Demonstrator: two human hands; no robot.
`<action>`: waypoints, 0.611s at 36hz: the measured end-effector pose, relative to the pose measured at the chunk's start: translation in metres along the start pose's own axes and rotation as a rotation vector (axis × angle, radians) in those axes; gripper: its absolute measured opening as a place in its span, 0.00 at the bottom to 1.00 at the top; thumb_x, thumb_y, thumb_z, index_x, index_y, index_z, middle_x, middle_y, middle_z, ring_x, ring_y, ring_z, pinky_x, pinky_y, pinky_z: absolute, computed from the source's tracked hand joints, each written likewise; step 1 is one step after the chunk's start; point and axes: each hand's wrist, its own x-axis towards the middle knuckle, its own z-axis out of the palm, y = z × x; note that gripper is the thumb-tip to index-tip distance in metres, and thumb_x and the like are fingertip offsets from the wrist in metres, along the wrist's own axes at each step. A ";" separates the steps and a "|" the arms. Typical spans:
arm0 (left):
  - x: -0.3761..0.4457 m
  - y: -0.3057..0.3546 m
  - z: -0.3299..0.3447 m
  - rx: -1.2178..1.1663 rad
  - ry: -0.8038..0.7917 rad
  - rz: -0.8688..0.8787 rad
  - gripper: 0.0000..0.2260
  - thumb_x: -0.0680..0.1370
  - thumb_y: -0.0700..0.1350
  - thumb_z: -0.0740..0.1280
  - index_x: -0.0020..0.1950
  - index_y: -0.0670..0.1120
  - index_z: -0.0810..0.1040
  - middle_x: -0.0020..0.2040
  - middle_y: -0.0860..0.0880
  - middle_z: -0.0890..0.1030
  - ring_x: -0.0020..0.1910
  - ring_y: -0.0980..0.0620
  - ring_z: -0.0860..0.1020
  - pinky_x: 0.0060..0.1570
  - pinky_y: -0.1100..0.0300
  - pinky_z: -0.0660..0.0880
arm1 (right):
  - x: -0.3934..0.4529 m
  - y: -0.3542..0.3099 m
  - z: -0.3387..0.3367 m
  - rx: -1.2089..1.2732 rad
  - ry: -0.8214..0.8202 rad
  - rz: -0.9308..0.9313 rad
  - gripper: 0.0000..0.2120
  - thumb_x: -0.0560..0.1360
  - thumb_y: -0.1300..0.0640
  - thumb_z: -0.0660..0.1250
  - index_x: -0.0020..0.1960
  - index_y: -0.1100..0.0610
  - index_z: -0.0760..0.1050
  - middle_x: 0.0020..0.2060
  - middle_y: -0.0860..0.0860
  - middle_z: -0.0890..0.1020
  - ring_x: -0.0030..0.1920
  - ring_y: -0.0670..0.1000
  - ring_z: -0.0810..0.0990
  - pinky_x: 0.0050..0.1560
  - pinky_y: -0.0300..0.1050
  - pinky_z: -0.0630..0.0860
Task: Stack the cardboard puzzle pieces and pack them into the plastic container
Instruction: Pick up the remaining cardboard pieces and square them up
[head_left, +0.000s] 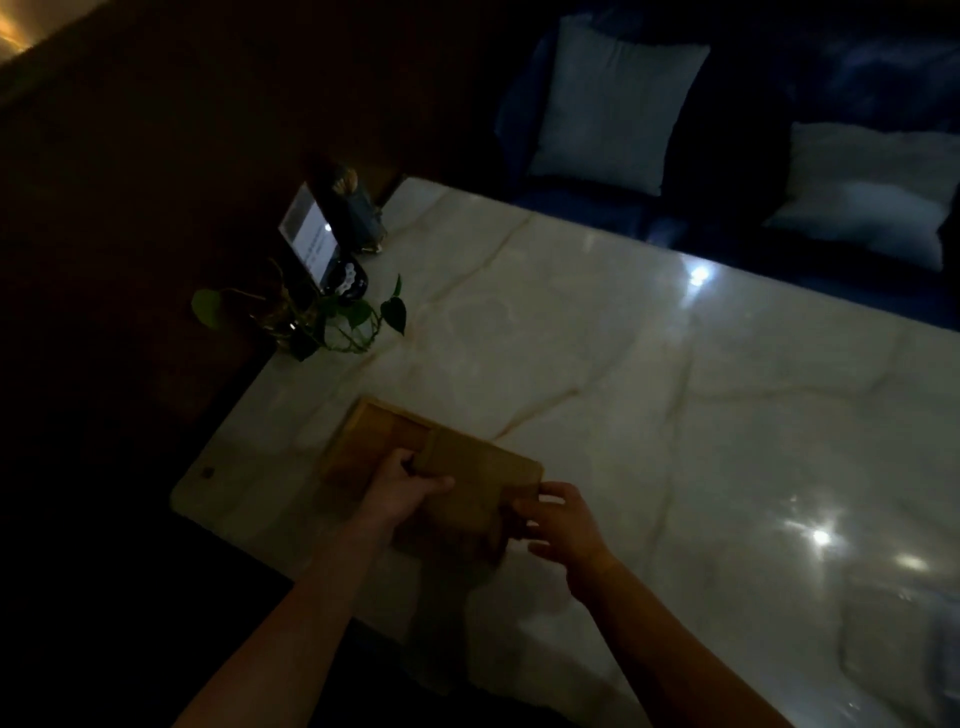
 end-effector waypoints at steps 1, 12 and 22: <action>-0.008 0.000 0.007 0.011 -0.015 0.018 0.20 0.67 0.40 0.78 0.53 0.46 0.73 0.45 0.51 0.80 0.39 0.57 0.77 0.30 0.67 0.73 | -0.004 0.002 -0.009 0.004 0.013 -0.007 0.19 0.74 0.63 0.71 0.62 0.58 0.68 0.47 0.60 0.80 0.40 0.56 0.79 0.36 0.44 0.71; -0.080 -0.007 0.118 0.057 -0.187 0.103 0.20 0.66 0.41 0.79 0.52 0.47 0.74 0.45 0.52 0.80 0.42 0.57 0.78 0.31 0.71 0.74 | -0.054 0.051 -0.130 -0.131 0.137 -0.121 0.09 0.74 0.62 0.71 0.53 0.56 0.77 0.42 0.55 0.83 0.37 0.52 0.81 0.38 0.45 0.75; -0.120 -0.028 0.208 0.363 -0.270 0.390 0.20 0.64 0.49 0.80 0.47 0.46 0.74 0.43 0.49 0.80 0.41 0.55 0.78 0.35 0.66 0.74 | -0.093 0.095 -0.232 -0.238 0.355 -0.312 0.13 0.70 0.63 0.74 0.46 0.46 0.78 0.43 0.47 0.85 0.38 0.42 0.83 0.37 0.34 0.74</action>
